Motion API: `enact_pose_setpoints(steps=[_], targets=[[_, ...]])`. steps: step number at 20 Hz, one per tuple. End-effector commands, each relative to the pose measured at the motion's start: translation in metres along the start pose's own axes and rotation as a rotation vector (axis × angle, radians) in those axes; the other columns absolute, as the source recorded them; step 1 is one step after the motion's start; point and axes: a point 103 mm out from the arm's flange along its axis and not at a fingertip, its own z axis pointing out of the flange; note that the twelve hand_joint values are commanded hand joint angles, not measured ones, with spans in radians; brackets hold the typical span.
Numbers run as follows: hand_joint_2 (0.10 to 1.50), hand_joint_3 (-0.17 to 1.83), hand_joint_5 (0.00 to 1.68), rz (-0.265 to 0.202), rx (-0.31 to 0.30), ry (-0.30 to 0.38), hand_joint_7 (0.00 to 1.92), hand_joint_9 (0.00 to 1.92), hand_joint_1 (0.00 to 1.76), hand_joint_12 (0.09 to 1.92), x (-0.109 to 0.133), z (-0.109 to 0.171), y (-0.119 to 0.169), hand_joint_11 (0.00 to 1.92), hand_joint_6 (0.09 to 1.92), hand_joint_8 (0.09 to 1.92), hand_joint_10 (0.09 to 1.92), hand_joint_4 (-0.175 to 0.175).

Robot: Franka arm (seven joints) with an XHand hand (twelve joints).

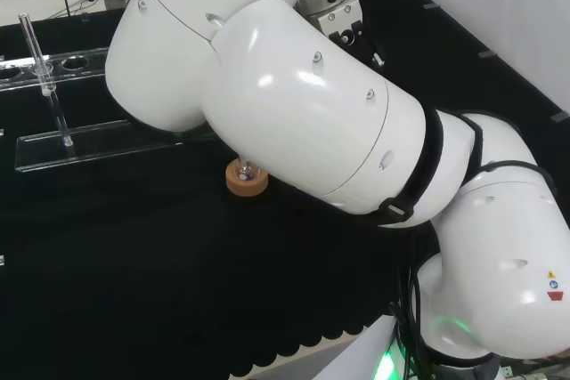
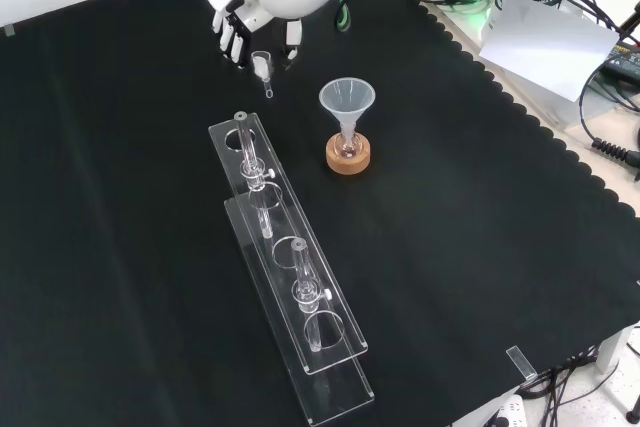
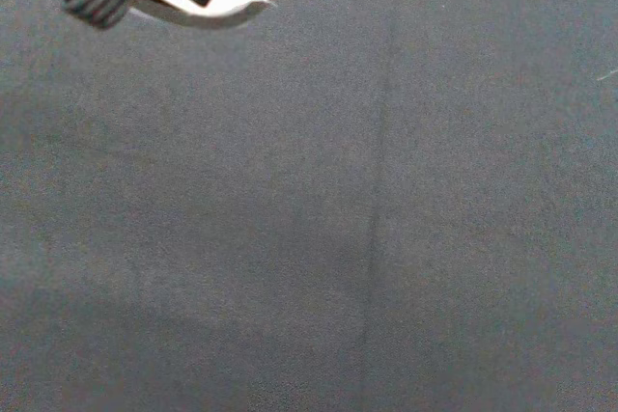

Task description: Pick up the weighing funnel.

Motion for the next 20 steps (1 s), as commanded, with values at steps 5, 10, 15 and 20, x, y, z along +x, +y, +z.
enact_pose_setpoints(steps=[5, 10, 15, 20], targets=[[0.65, 0.83, 1.10, -0.007, 0.000, 0.006, 0.74, 1.06, 1.08, 1.14, 0.000, -0.001, -0.003, 0.76, 1.05, 0.64, 0.40, 0.175], [0.65, 0.84, 1.10, -0.006, -0.001, -0.011, 0.74, 1.06, 1.08, 1.14, 0.001, -0.007, -0.004, 0.76, 1.05, 0.64, 0.40, 0.175], [0.65, 0.84, 1.10, -0.003, -0.002, -0.014, 0.74, 1.06, 1.08, 1.14, 0.006, -0.009, -0.006, 0.76, 1.06, 0.64, 0.40, 0.175], [0.65, 0.84, 1.10, 0.001, -0.004, -0.018, 0.74, 1.06, 1.08, 1.14, 0.007, -0.015, -0.013, 0.76, 1.06, 0.64, 0.40, 0.175]])
